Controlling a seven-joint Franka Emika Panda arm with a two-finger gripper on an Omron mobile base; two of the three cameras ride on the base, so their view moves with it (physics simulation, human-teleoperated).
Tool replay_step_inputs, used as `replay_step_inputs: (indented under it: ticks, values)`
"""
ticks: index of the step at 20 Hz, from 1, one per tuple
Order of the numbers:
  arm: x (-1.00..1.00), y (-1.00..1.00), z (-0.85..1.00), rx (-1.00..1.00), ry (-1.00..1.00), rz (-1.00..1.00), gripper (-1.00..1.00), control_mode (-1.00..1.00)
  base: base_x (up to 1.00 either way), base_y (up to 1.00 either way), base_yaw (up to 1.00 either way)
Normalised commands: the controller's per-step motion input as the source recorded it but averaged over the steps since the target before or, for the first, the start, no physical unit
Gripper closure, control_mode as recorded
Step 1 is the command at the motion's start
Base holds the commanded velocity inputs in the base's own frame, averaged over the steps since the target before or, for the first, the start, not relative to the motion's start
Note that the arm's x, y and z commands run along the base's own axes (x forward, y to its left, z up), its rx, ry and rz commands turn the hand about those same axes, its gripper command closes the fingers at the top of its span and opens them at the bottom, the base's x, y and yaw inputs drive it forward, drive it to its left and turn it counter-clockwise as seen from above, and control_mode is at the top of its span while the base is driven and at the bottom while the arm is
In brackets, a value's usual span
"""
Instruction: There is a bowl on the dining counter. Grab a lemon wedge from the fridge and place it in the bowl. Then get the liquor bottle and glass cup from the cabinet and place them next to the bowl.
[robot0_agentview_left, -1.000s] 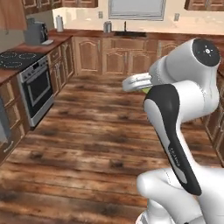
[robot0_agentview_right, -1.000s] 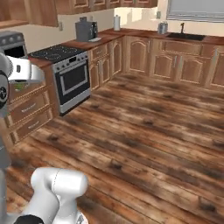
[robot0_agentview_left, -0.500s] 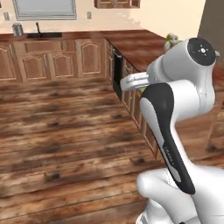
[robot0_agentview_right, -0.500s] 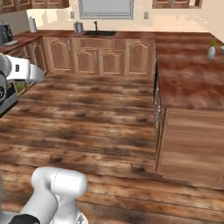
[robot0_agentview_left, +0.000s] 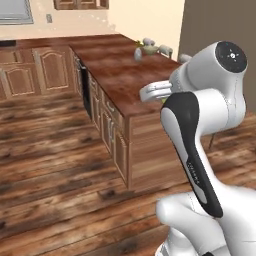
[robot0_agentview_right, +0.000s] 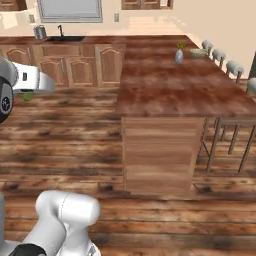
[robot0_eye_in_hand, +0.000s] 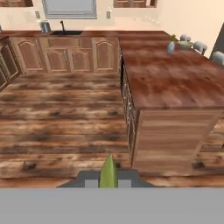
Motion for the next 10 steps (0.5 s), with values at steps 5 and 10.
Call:
replay_step_inputs:
  ticks: [5, 10]
  values:
    - [0.0, 0.0, 0.0, 0.0, 0.0, 0.0, 1.0, 1.0, 0.01, -1.0, -0.01]
    - [0.0, 0.0, 0.0, 0.0, 0.0, 0.0, 1.0, 1.0, 0.07, -1.0, 0.0]
